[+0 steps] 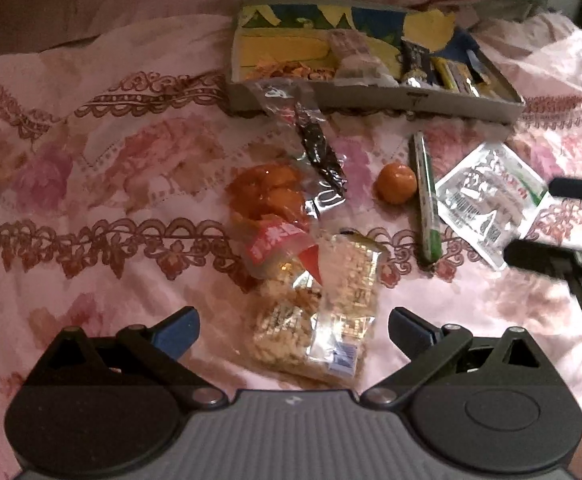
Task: Organize snacks
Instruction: 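Reach both grippers toward the puffed-rice bar and green stick snack, then grasp the puffed-rice bar with the left gripper while the right grasps the green stick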
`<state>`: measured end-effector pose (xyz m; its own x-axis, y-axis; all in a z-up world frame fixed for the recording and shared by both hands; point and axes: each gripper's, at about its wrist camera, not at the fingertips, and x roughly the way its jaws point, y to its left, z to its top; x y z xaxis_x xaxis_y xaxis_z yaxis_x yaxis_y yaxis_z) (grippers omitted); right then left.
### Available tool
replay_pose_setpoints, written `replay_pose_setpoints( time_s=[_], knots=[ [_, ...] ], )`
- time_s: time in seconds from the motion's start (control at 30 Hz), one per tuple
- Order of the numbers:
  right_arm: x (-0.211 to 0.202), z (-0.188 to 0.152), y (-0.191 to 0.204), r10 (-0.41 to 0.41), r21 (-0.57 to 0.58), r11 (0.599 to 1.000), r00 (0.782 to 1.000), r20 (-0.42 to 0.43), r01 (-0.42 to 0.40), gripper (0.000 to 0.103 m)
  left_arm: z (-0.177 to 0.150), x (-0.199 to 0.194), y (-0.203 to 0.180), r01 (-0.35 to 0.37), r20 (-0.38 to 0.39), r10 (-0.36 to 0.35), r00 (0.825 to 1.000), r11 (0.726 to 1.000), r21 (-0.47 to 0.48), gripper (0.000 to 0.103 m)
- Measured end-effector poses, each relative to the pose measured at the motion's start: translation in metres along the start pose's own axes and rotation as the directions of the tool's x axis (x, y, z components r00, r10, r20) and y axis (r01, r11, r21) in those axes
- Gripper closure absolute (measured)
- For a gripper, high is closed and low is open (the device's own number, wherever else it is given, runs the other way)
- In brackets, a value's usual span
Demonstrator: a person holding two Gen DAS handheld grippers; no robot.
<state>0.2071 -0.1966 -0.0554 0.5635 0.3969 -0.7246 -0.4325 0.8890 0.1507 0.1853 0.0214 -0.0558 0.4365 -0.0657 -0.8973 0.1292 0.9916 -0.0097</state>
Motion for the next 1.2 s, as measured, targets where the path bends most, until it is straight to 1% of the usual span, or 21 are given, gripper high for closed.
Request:
replay_pose_setpoints(
  time_s=[0.1, 0.13, 0.2, 0.27, 0.37, 0.5, 0.6, 0.63, 0.67, 0.73, 0.77, 0.83, 0.93, 1.1, 1.2],
  knots=[
    [0.016, 0.005, -0.004, 0.031, 0.042, 0.999, 0.999, -0.007, -0.031, 0.015, 0.002, 0.009, -0.003, 0.014, -0.021, -0.013, 1.0, 0.999, 0.038, 0.0],
    [0.02, 0.006, -0.004, 0.039, 0.051, 0.998, 0.999, -0.01, -0.038, 0.017, 0.002, 0.012, -0.004, 0.012, -0.024, -0.011, 1.0, 0.999, 0.048, 0.001],
    [0.029, 0.007, -0.003, 0.051, 0.06, 0.997, 0.999, -0.02, -0.05, 0.02, 0.002, 0.016, -0.007, 0.001, -0.027, 0.001, 1.0, 0.998, 0.068, 0.001],
    [0.036, 0.007, -0.001, 0.059, 0.062, 0.997, 0.998, -0.035, -0.056, 0.024, 0.003, 0.02, -0.009, -0.027, -0.02, 0.029, 0.999, 0.995, 0.092, 0.001],
    [0.048, 0.008, 0.004, 0.049, 0.059, 0.997, 0.997, -0.061, -0.046, 0.03, 0.003, 0.024, -0.012, -0.037, -0.019, 0.04, 0.999, 0.992, 0.121, 0.001],
    [0.064, 0.008, 0.007, 0.032, 0.069, 0.997, 0.995, -0.099, -0.025, 0.042, 0.003, 0.027, -0.017, -0.059, -0.016, 0.062, 0.998, 0.986, 0.156, 0.001],
    [0.068, 0.008, 0.008, 0.014, 0.07, 0.998, 0.996, -0.091, -0.008, 0.042, 0.003, 0.03, -0.016, -0.055, -0.029, 0.06, 0.998, 0.987, 0.154, 0.001],
    [0.068, 0.008, 0.008, 0.013, 0.073, 0.997, 0.996, -0.09, -0.007, 0.044, 0.004, 0.031, -0.016, -0.051, -0.034, 0.057, 0.998, 0.987, 0.152, 0.001],
    [0.068, 0.008, 0.007, 0.008, 0.077, 0.997, 0.996, -0.089, -0.001, 0.047, 0.004, 0.032, -0.015, -0.043, -0.037, 0.049, 0.998, 0.988, 0.149, 0.003],
    [0.067, 0.007, 0.007, -0.011, 0.071, 0.997, 0.996, -0.091, 0.018, 0.066, 0.005, 0.032, -0.014, -0.018, -0.037, 0.024, 0.999, 0.989, 0.144, 0.009],
    [0.066, 0.007, 0.006, -0.013, 0.07, 0.997, 0.996, -0.093, 0.019, 0.068, 0.005, 0.031, -0.014, -0.009, -0.037, 0.015, 0.999, 0.99, 0.143, 0.011],
    [0.065, 0.004, 0.006, -0.012, 0.084, 0.996, 0.996, -0.093, 0.02, 0.07, 0.004, 0.029, -0.014, 0.011, -0.038, -0.006, 0.999, 0.99, 0.144, 0.02],
    [0.061, 0.001, 0.009, -0.005, 0.086, 0.996, 0.994, -0.105, 0.014, 0.072, 0.003, 0.026, -0.016, 0.017, -0.035, -0.012, 0.999, 0.989, 0.15, 0.025],
    [0.052, -0.005, 0.01, 0.025, 0.137, 0.99, 0.989, -0.143, -0.006, 0.076, 0.001, 0.023, -0.016, 0.026, -0.036, -0.021, 0.999, 0.99, 0.141, 0.026],
    [0.042, -0.012, 0.01, 0.042, 0.157, 0.987, 0.984, -0.172, -0.015, 0.079, 0.001, 0.02, -0.018, 0.045, -0.047, -0.039, 0.998, 0.989, 0.138, 0.027]
  ],
)
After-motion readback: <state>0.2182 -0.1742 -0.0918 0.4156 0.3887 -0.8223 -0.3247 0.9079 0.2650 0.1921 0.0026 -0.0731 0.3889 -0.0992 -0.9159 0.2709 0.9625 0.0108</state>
